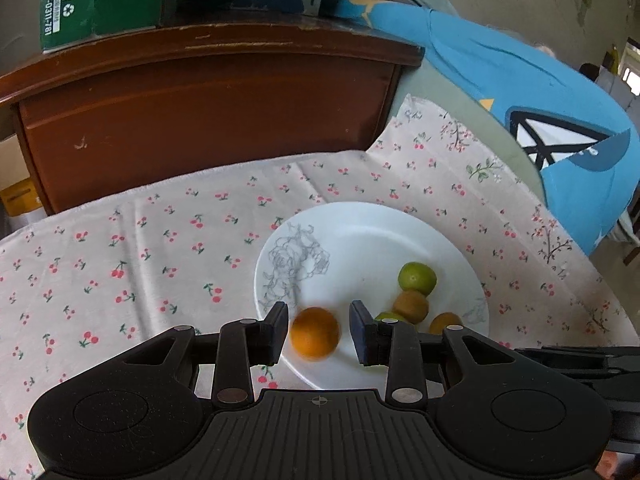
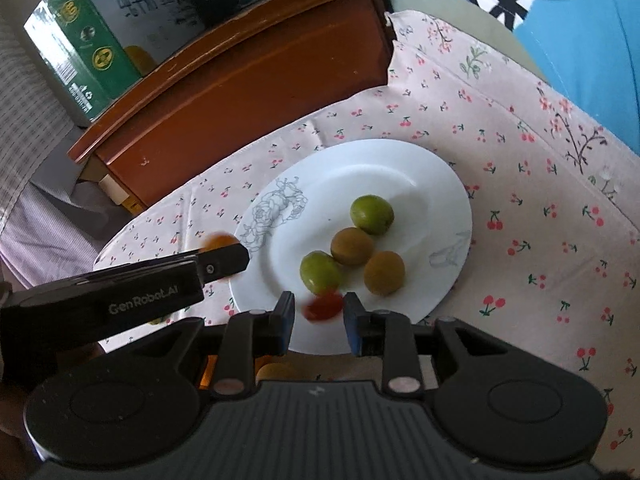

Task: Organize fruits
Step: 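Carry both fruits onto the white plate and open both tools, then withdraw both tools from the plate back toward the fruit cluster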

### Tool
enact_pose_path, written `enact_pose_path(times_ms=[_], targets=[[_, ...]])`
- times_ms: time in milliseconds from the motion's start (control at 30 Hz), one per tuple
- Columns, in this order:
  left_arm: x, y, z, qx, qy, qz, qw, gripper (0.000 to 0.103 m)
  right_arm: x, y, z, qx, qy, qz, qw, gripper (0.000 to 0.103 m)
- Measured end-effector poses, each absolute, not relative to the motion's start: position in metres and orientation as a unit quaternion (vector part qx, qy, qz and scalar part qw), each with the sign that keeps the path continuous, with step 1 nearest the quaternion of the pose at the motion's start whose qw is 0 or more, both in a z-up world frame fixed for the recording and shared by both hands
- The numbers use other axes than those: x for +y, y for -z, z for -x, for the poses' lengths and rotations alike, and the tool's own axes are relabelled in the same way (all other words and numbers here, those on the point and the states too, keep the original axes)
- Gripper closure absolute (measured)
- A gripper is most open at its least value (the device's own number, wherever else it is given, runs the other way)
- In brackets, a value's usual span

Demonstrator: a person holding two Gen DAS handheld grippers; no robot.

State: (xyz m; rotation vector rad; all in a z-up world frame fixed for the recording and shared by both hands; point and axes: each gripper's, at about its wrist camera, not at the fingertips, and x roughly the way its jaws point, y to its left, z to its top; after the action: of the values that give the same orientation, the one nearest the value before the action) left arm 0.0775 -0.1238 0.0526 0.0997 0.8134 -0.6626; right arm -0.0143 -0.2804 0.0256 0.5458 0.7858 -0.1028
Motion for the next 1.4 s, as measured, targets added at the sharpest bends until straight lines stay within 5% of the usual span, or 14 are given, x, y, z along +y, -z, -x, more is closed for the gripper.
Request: enact_pose_path(times_ms=[667, 1400], targets=[[-0.079, -0.091, -0.063, 0.365, 0.261, -0.011, 0.893, 0.026, -0.273, -0.038, 0.020, 0.361, 0.030, -0.237, 0.901, 0.072], [-0.026, -0.078, -0.010, 0.403, 0.220, 0.018, 0.888, 0.021, -0.247, -0.045, 0.057, 0.359, 0.003, -0.204, 0.911, 0.068]])
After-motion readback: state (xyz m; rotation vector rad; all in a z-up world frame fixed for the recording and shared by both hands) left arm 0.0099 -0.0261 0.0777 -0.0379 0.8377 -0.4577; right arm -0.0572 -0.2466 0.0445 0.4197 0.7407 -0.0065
